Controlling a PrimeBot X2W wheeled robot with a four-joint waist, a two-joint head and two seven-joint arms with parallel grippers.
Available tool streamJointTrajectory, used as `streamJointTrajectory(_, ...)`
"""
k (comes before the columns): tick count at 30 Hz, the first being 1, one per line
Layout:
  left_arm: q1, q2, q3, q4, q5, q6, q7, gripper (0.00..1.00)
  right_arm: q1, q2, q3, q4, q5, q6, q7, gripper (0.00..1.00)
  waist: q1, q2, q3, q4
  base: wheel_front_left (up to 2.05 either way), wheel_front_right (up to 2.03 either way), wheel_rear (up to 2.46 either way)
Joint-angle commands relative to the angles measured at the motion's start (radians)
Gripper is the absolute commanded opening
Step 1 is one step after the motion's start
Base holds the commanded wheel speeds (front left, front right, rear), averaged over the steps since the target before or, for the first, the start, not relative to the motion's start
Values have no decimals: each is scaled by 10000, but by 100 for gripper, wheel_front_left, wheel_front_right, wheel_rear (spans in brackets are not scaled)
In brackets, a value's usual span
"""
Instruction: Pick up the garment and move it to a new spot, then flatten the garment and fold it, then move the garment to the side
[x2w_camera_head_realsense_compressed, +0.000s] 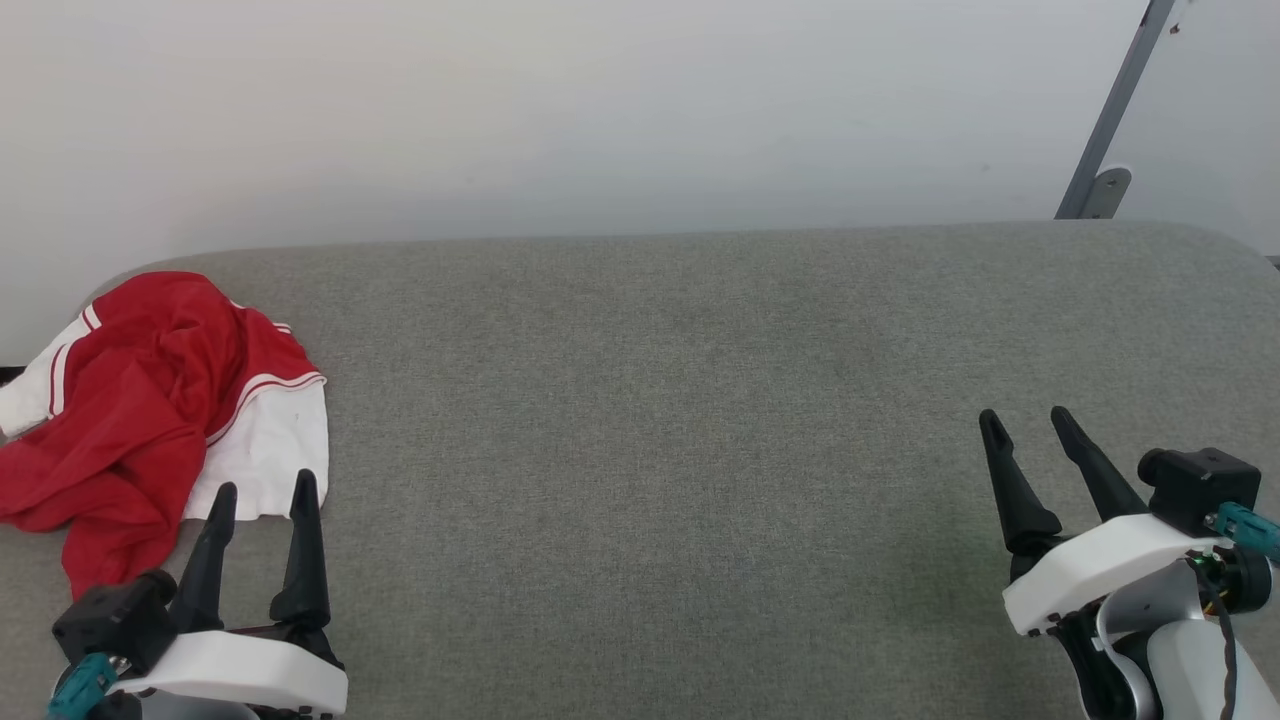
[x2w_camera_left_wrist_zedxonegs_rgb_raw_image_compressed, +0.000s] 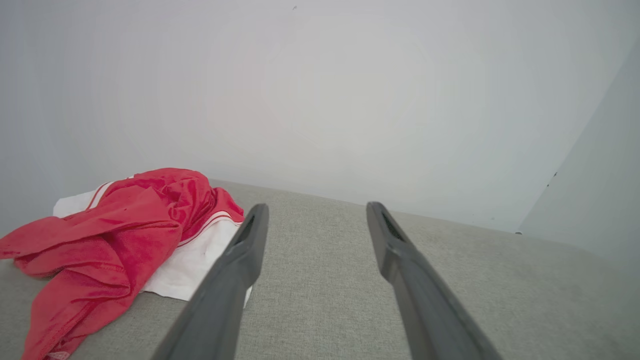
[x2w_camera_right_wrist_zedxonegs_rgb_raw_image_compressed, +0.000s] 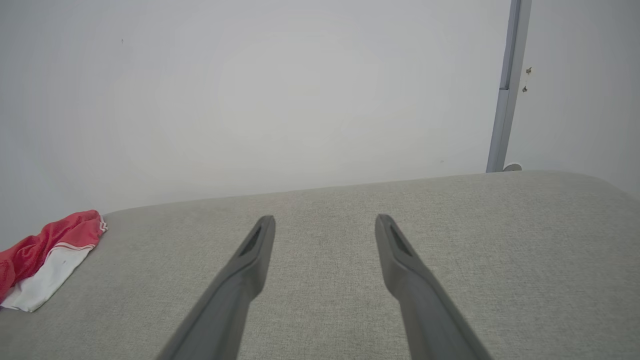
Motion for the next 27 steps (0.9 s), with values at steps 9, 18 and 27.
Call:
streamJointTrajectory(9, 80, 130, -56, -119, 637, -35, -261, 100, -66, -19, 33, -100, -774, 3, -204, 100, 0, -1, -26, 2, 0, 0, 0)
streamJointTrajectory(18, 87, 102, -4, -51, 591, -100, -273, 100, 90, 72, -45, -105, -830, 3, -268, 100, 0, -1, -30, -27, 0, 0, 0)
streamJointTrajectory(27, 71, 98, -8, 8, 562, -147, -273, 100, 212, 112, -130, -129, -861, 4, -352, 100, 0, -1, -34, -41, 0, 0, 0)
